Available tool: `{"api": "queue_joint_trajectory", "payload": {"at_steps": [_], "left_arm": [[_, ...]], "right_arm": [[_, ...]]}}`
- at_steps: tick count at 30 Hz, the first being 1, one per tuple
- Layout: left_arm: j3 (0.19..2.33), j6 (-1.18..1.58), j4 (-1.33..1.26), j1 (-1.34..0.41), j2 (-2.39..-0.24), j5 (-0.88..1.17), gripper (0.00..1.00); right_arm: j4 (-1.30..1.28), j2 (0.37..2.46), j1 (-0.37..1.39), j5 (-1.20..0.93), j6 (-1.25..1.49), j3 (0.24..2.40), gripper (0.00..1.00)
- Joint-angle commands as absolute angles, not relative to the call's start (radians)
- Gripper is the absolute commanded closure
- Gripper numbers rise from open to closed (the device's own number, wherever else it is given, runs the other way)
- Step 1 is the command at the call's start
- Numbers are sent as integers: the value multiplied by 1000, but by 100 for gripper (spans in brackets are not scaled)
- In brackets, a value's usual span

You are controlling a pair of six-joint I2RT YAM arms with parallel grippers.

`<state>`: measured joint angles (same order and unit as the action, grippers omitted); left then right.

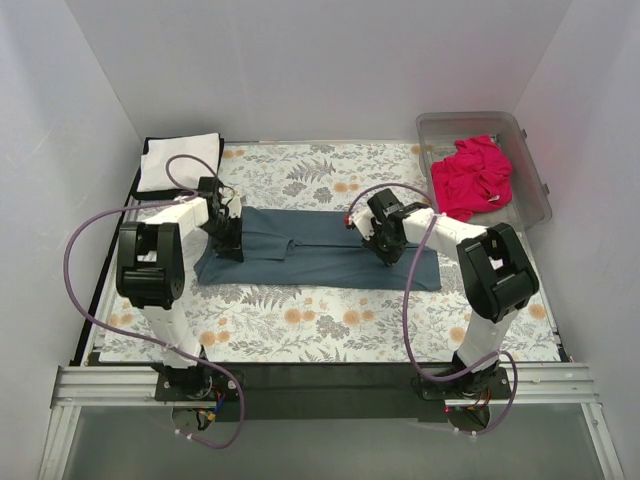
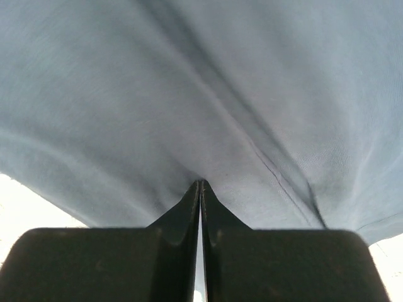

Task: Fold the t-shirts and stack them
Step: Fold the tshirt

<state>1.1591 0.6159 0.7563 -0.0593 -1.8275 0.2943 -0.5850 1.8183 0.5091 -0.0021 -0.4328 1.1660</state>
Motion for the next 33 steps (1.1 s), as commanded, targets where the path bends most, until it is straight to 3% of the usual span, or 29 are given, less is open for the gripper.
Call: {"api": "queue_joint_trajectory", "payload": {"at_steps": [1, 8, 13, 16, 23, 29, 33], "left_arm": [[1285, 577, 710, -69, -1922, 247, 100], [1667, 502, 765, -136, -2224, 274, 100], [2167, 518, 862, -160, -2434, 314, 100], [2333, 551, 931, -160, -2494, 330, 100], [1950, 615, 735, -160, -2102, 394, 100], [1649, 739, 710, -193, -1922, 521, 100], [1516, 759, 657, -232, -1899, 488, 100]], "right_arm": [[-700, 1838, 554, 15, -468, 1022, 94], [-712, 1723, 765, -107, -439, 877, 94], [-738, 1720, 1000, -317, -382, 1056, 96], [-749, 1692, 971, -393, -333, 1162, 97], [-735, 1533, 787, -403, -342, 1140, 99], [-735, 1589, 713, -304, -431, 1094, 99], [-718, 1661, 710, -295, -452, 1092, 99]]}}
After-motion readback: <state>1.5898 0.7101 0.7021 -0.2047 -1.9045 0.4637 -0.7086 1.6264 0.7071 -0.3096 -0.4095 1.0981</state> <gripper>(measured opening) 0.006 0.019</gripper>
